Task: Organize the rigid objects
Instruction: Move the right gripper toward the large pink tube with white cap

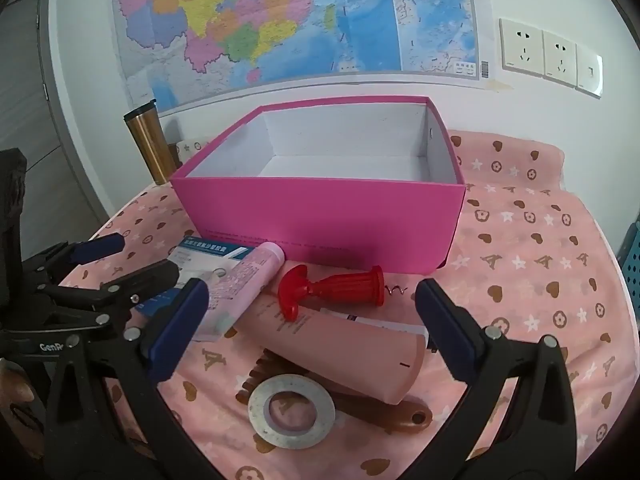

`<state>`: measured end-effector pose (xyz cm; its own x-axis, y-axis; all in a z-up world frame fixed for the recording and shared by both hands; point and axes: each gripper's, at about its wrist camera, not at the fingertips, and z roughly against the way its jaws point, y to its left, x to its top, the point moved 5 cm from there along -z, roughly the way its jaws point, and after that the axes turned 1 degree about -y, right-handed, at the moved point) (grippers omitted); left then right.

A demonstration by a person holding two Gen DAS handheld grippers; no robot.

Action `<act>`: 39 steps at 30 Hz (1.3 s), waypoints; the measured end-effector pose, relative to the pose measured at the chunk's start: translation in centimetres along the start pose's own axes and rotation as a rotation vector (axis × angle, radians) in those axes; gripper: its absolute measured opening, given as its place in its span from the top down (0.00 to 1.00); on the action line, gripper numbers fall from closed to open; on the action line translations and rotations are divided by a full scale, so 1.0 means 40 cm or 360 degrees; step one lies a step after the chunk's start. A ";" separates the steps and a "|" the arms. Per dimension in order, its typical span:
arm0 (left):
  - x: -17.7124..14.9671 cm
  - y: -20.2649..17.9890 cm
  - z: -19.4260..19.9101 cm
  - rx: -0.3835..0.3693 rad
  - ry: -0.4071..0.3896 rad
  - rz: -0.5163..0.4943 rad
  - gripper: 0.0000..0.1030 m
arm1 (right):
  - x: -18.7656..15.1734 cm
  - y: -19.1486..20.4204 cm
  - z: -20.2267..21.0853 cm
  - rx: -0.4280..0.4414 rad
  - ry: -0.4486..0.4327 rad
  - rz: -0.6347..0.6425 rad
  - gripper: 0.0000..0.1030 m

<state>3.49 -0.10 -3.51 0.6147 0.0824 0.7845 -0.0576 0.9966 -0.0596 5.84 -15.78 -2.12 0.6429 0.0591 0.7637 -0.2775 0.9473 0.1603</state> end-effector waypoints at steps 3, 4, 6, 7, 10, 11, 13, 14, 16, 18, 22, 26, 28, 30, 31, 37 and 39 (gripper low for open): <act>-0.002 -0.001 0.001 0.0001 0.0001 -0.0005 0.00 | -0.002 -0.001 0.001 0.0009 -0.0001 -0.0008 0.00; -0.002 0.000 0.001 0.0002 0.0001 -0.0006 0.00 | -0.002 -0.001 0.001 0.0012 0.0001 -0.0010 0.00; -0.002 -0.001 0.001 -0.0001 0.0000 -0.0002 0.00 | -0.003 0.000 0.001 0.0017 0.0001 -0.0011 0.00; -0.002 -0.001 0.001 0.0000 0.0001 -0.0001 0.00 | -0.004 0.001 0.001 0.0020 0.0002 -0.0010 0.00; -0.006 -0.006 -0.003 0.0004 0.0008 -0.0003 0.00 | -0.004 0.004 0.002 0.0028 0.0002 -0.0006 0.00; -0.007 -0.007 -0.002 0.0003 0.0008 -0.0003 0.00 | -0.005 0.005 0.002 0.0029 0.0003 -0.0005 0.00; -0.006 -0.007 -0.003 0.0004 0.0007 -0.0003 0.00 | -0.002 0.007 0.001 0.0029 0.0003 0.0008 0.00; -0.006 -0.007 -0.003 0.0004 0.0008 -0.0003 0.00 | -0.004 0.008 0.000 0.0032 0.0005 0.0007 0.00; -0.007 -0.007 -0.004 0.0005 0.0008 -0.0003 0.00 | -0.003 0.010 0.001 0.0039 -0.0002 0.0008 0.00; -0.006 -0.007 -0.003 0.0003 0.0008 -0.0002 0.00 | -0.006 0.014 0.002 0.0052 -0.0002 0.0007 0.00; -0.007 -0.008 -0.003 0.0003 0.0007 -0.0003 0.00 | -0.009 0.013 0.000 0.0057 0.0020 0.0022 0.00; -0.008 -0.008 -0.004 0.0004 0.0009 0.0000 0.00 | -0.015 0.021 0.000 0.0097 0.0013 0.0019 0.00; -0.010 -0.003 -0.006 0.0009 0.0011 0.0007 0.00 | -0.021 0.024 -0.004 0.0110 0.0043 0.0030 0.01; -0.012 0.008 -0.011 0.0011 0.0020 0.0022 0.00 | -0.029 0.027 -0.007 0.0151 0.0084 0.0013 0.04; -0.014 0.016 -0.013 0.0014 0.0027 0.0036 0.00 | -0.033 0.031 -0.010 0.0174 0.0089 0.0012 0.08; -0.023 0.054 -0.023 0.0033 0.0049 0.0085 0.00 | -0.065 0.074 -0.037 0.0319 0.0181 0.0009 0.32; -0.026 0.061 -0.025 0.0037 0.0054 0.0090 0.00 | -0.070 0.088 -0.043 0.0402 0.0218 -0.0037 0.39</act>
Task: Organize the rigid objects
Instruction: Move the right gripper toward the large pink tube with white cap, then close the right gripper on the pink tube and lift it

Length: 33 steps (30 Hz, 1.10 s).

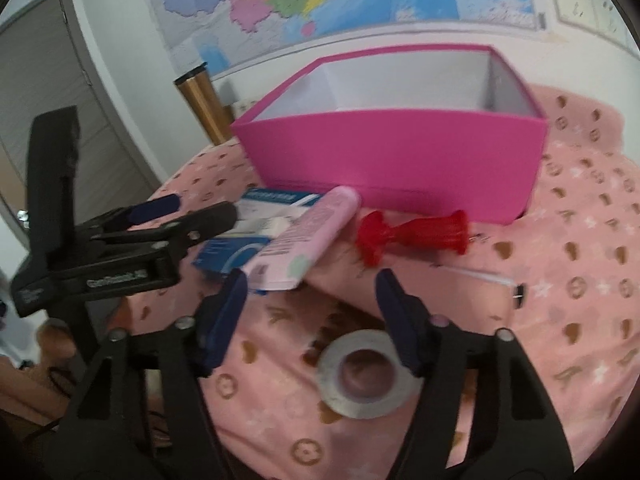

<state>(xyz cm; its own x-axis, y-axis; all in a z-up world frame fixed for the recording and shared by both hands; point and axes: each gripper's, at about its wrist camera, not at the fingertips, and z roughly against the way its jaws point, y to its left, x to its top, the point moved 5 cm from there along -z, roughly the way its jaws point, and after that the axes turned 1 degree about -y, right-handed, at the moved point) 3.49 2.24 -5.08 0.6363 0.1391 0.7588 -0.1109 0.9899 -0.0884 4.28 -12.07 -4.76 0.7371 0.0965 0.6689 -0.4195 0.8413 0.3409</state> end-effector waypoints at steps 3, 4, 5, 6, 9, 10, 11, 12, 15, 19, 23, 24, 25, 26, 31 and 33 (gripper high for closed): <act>-0.001 0.004 -0.001 -0.0002 0.0003 0.0002 0.00 | -0.006 0.016 -0.026 0.0088 0.0048 -0.0035 0.56; -0.001 0.005 -0.002 -0.0001 0.0002 0.0000 0.00 | -0.008 0.015 -0.030 0.0100 0.0080 -0.0043 0.70; -0.001 0.005 -0.002 -0.0003 0.0004 0.0000 0.00 | -0.010 0.018 -0.034 0.0133 0.0094 -0.0058 0.77; -0.002 0.005 -0.002 -0.0003 0.0006 0.0002 0.00 | -0.012 0.019 -0.036 0.0164 0.0104 -0.0075 0.78; -0.003 0.008 -0.005 -0.0009 0.0013 0.0001 0.00 | -0.008 0.014 -0.023 0.0176 0.0086 -0.0102 0.82; -0.003 0.009 -0.006 -0.0011 0.0016 0.0000 0.00 | -0.003 0.007 -0.017 0.0169 0.0072 -0.0110 0.84; -0.002 0.008 -0.007 -0.0014 0.0018 -0.0001 0.00 | 0.004 0.000 -0.006 0.0155 0.0053 -0.0111 0.87; -0.001 0.008 -0.010 -0.0023 0.0022 -0.0004 0.00 | 0.013 -0.014 0.003 0.0128 0.0044 -0.0109 0.88; 0.000 0.001 -0.015 -0.0041 0.0030 -0.0022 0.00 | 0.040 -0.046 0.028 0.0067 -0.0001 -0.0107 0.89; 0.004 -0.023 -0.024 -0.0104 0.0043 -0.0069 0.00 | 0.081 -0.104 0.053 -0.0015 -0.0031 -0.0111 0.90; 0.012 -0.052 -0.042 -0.0190 0.0067 -0.0124 0.00 | 0.094 -0.171 0.057 -0.0034 -0.0021 -0.0178 0.90; 0.014 -0.061 -0.048 -0.0216 0.0074 -0.0140 0.00 | 0.098 -0.182 0.054 -0.0035 -0.0017 -0.0193 0.89; 0.017 -0.071 -0.057 -0.0253 0.0087 -0.0162 0.00 | 0.101 -0.196 0.050 -0.0045 -0.0014 -0.0203 0.89; 0.019 -0.079 -0.064 -0.0274 0.0101 -0.0172 0.01 | 0.103 -0.210 0.049 -0.0055 -0.0016 -0.0224 0.88; 0.040 -0.124 -0.106 -0.0449 0.0178 -0.0224 0.12 | 0.105 -0.265 0.045 -0.0059 -0.0007 -0.0290 0.87; 0.053 -0.140 -0.126 -0.0512 0.0214 -0.0232 0.16 | 0.100 -0.274 0.042 -0.0066 0.0002 -0.0305 0.86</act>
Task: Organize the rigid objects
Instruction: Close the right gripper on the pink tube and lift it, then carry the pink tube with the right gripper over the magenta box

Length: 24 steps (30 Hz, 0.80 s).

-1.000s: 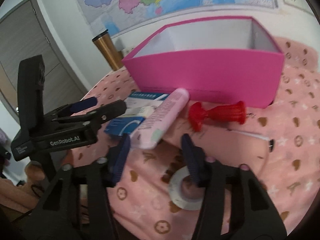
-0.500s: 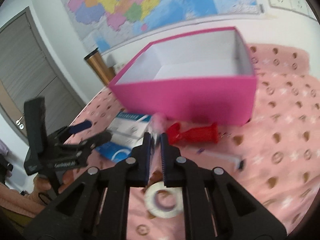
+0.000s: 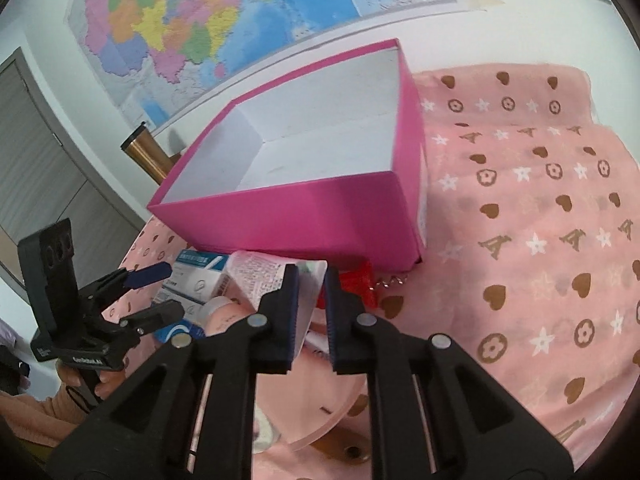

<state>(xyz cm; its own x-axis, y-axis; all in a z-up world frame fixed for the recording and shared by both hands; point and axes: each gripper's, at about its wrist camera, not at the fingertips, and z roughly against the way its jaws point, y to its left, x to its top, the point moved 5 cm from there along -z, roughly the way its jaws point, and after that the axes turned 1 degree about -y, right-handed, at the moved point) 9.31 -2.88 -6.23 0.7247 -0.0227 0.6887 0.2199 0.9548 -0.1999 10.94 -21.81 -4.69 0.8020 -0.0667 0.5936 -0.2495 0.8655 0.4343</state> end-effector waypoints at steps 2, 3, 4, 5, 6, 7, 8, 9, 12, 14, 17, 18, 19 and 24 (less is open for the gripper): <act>0.011 -0.004 -0.020 -0.0049 0.0042 0.0005 0.22 | -0.001 -0.011 -0.004 -0.0012 0.0004 -0.0013 0.86; 0.016 -0.007 -0.032 -0.0080 0.0066 0.0009 0.25 | 0.000 -0.015 -0.006 -0.0030 0.0004 -0.0012 0.87; 0.018 -0.009 -0.041 -0.0109 0.0090 0.0018 0.27 | 0.001 -0.023 -0.009 -0.0042 0.0005 -0.0015 0.87; 0.022 -0.012 -0.051 -0.0141 0.0117 0.0020 0.28 | 0.000 -0.028 -0.013 -0.0040 0.0012 -0.0026 0.87; 0.023 -0.016 -0.060 -0.0170 0.0142 0.0015 0.28 | -0.001 -0.033 -0.016 -0.0044 0.0016 -0.0034 0.87; 0.026 -0.018 -0.070 -0.0175 0.0159 0.0013 0.28 | -0.001 -0.036 -0.020 -0.0044 0.0017 -0.0038 0.87; 0.026 -0.017 -0.078 -0.0166 0.0170 0.0011 0.28 | -0.002 -0.039 -0.023 -0.0040 0.0022 -0.0043 0.87; 0.026 -0.016 -0.083 -0.0159 0.0182 0.0013 0.29 | -0.003 -0.042 -0.027 -0.0034 0.0027 -0.0053 0.87; 0.025 -0.005 -0.093 -0.0194 0.0220 0.0069 0.29 | -0.005 -0.049 -0.032 -0.0013 0.0032 -0.0092 0.86; 0.022 0.012 -0.086 -0.0195 0.0231 0.0092 0.29 | -0.004 -0.053 -0.035 0.0045 0.0045 -0.0144 0.71; 0.022 0.019 -0.093 -0.0190 0.0238 0.0100 0.29 | -0.001 -0.047 -0.042 0.0090 0.0064 -0.0163 0.58; 0.020 0.021 -0.095 -0.0189 0.0244 0.0104 0.29 | 0.002 -0.040 -0.047 0.0107 0.0073 -0.0159 0.58; 0.019 0.021 -0.098 -0.0185 0.0247 0.0103 0.29 | 0.003 -0.038 -0.051 0.0122 0.0080 -0.0156 0.58; 0.020 0.020 -0.099 -0.0183 0.0257 0.0097 0.28 | 0.006 -0.031 -0.080 0.0146 0.0133 -0.0154 0.70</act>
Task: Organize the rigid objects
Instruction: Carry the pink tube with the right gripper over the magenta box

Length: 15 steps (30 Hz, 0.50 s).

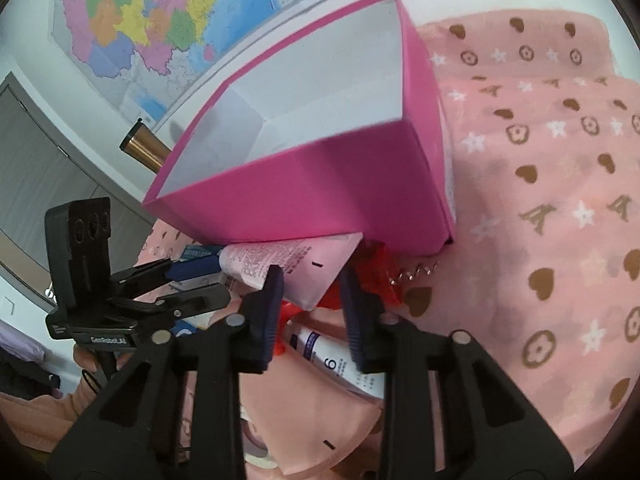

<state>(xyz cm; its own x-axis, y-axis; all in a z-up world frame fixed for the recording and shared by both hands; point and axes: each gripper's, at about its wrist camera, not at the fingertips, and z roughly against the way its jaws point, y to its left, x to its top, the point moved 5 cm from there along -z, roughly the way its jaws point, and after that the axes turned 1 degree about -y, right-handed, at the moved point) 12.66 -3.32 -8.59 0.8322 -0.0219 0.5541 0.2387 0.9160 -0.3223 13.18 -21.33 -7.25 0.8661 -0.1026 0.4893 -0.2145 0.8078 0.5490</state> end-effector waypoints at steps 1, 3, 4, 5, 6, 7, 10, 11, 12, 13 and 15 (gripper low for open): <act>0.000 0.000 -0.002 -0.0003 0.0001 0.0001 0.27 | -0.001 0.000 0.002 0.0003 -0.0005 0.0007 0.72; 0.001 0.002 -0.006 -0.0003 0.0004 -0.0003 0.27 | -0.003 -0.004 0.010 0.0007 -0.0021 0.0004 0.77; 0.003 0.000 -0.007 0.0000 0.0002 -0.0006 0.27 | -0.004 -0.008 0.015 0.0003 -0.0029 -0.0001 0.89; 0.005 0.000 -0.010 -0.0001 0.0003 -0.0006 0.27 | -0.002 -0.017 0.022 -0.0002 -0.0042 -0.0018 0.93; 0.008 -0.002 -0.013 -0.0005 0.0005 -0.0004 0.27 | -0.002 -0.025 0.027 -0.0012 -0.0045 -0.0029 0.94; 0.008 -0.003 -0.014 -0.0007 0.0006 -0.0007 0.27 | -0.001 -0.028 0.029 -0.0012 -0.0047 -0.0035 0.94; 0.011 -0.005 -0.022 -0.0007 0.0014 -0.0019 0.25 | -0.006 -0.027 0.027 -0.0012 -0.0036 -0.0038 0.94; 0.012 -0.004 -0.022 -0.0013 0.0017 -0.0020 0.24 | -0.008 -0.025 0.026 -0.0019 -0.0034 -0.0034 0.93; 0.015 -0.005 -0.024 -0.0020 0.0021 -0.0019 0.24 | -0.008 -0.024 0.024 -0.0020 -0.0033 -0.0032 0.93; 0.017 -0.005 -0.025 -0.0026 0.0026 -0.0018 0.24 | -0.010 -0.024 0.024 -0.0019 -0.0033 -0.0035 0.93; 0.016 -0.005 -0.025 -0.0037 0.0029 -0.0015 0.24 | -0.009 -0.023 0.026 -0.0026 -0.0033 -0.0027 0.93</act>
<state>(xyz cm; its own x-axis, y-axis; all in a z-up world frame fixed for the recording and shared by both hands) 13.64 -3.93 -8.93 0.8388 -0.0379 0.5431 0.2578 0.9063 -0.3348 12.61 -22.65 -7.24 0.8599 -0.1283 0.4940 -0.1923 0.8151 0.5464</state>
